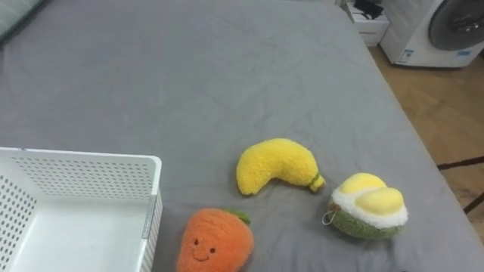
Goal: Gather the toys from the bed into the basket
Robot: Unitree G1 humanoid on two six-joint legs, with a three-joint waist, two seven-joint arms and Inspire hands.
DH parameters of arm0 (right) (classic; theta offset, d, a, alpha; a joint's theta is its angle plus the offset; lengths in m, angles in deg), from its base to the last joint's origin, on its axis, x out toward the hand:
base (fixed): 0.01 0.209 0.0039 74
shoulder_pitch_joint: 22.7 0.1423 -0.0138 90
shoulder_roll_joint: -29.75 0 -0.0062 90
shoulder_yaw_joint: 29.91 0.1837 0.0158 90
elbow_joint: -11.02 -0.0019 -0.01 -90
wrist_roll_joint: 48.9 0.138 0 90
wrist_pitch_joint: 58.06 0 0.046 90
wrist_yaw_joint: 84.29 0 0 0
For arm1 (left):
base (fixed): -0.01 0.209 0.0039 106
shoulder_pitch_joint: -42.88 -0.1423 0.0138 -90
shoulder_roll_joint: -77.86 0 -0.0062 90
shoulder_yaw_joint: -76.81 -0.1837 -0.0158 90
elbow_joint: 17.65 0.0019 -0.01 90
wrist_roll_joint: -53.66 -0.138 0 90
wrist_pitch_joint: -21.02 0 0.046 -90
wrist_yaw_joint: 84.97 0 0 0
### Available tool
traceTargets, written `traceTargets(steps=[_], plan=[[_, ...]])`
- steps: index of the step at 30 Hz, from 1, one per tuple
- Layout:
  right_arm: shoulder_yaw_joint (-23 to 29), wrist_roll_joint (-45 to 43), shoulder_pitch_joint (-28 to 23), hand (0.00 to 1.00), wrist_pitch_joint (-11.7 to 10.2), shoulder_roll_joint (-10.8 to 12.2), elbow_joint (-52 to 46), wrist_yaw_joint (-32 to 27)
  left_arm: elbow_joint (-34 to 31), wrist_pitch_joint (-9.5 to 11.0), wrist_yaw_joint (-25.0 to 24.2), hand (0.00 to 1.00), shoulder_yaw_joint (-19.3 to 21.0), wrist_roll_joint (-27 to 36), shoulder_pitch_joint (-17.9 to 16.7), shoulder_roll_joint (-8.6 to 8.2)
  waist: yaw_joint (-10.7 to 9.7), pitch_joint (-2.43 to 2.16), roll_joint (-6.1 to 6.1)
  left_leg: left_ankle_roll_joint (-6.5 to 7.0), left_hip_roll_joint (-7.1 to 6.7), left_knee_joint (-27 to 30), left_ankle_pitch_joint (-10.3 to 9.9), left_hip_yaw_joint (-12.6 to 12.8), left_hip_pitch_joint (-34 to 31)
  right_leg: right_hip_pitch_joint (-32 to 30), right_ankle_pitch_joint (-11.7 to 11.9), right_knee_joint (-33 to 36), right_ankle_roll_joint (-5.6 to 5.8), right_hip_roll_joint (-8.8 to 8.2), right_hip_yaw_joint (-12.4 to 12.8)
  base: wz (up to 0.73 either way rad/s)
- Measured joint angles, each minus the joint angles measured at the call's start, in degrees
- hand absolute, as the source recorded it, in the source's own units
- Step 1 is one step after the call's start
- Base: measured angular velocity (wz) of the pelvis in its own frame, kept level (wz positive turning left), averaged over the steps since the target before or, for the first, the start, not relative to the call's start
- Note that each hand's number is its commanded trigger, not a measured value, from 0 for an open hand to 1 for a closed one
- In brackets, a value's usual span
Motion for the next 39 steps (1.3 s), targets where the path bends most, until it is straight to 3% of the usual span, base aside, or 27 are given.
traceTargets(steps=[4, 8, 14, 24, 32, 39], plan=[[-2.4, -4.6, -0.4, 0.00, 0.0, 0.0, -6.7, -0.9, 0.0, 0.0, -0.2, 0.00, -1.9, 0.1, -0.5, 0.44, -0.1, 0.11, 0.24, 0.01, -0.03, 0.2, 0.0, 0.1, -0.5, -0.1, 0.0, 0.2, -0.01, -0.06, 0.0, 0.00], [-3.8, -8.5, -0.1, 0.00, -1.4, 0.0, -10.0, -1.6, 0.0, 0.2, -0.2, 0.00, -2.3, 0.0, -0.5, 0.48, 0.0, 0.08, 0.15, 0.01, -0.01, 0.2, 0.0, -0.2, -0.6, -0.1, 0.0, 0.1, -0.01, -0.06, -0.2, 0.02], [-3.9, -8.8, 0.4, 0.00, -1.6, 0.0, -10.1, -1.6, -0.9, 0.1, -0.3, 0.00, -3.3, 0.1, -1.2, 0.49, 0.0, -0.13, 0.27, 0.02, -0.03, 0.4, 0.0, -0.4, -1.3, -0.4, 0.0, 0.1, -0.01, -0.15, -0.6, 0.03], [-5.6, -13.0, 2.7, 0.00, -1.8, -0.2, -10.1, -1.6, -1.8, 0.2, -1.2, 0.00, -3.5, 0.1, -0.8, 0.52, 0.0, -0.05, 0.42, 0.05, -0.03, 0.5, 0.1, -0.2, -3.4, -2.8, 0.1, 0.4, -0.12, -0.16, -0.6, -0.01], [-8.4, -15.4, 5.8, 0.00, -2.0, -2.1, -10.1, -1.7, -1.8, 0.5, -1.2, 0.00, -5.5, 0.1, -0.8, 0.73, 1.2, 0.38, -0.38, 0.05, 0.08, 2.0, 0.1, -1.0, -6.2, -5.1, 0.3, 0.8, -0.32, -0.31, -1.6, 0.05], [-10.6, -15.6, 6.0, 0.00, -2.0, -3.1, -9.2, -1.6, -2.1, 0.3, -1.4, 0.00, -6.9, -0.1, -1.0, 1.10, 1.5, 0.32, -0.21, 0.03, 0.05, 2.5, 0.1, -2.3, -7.5, -5.2, 0.3, 0.7, -0.36, -0.51, -3.1, 0.11]])
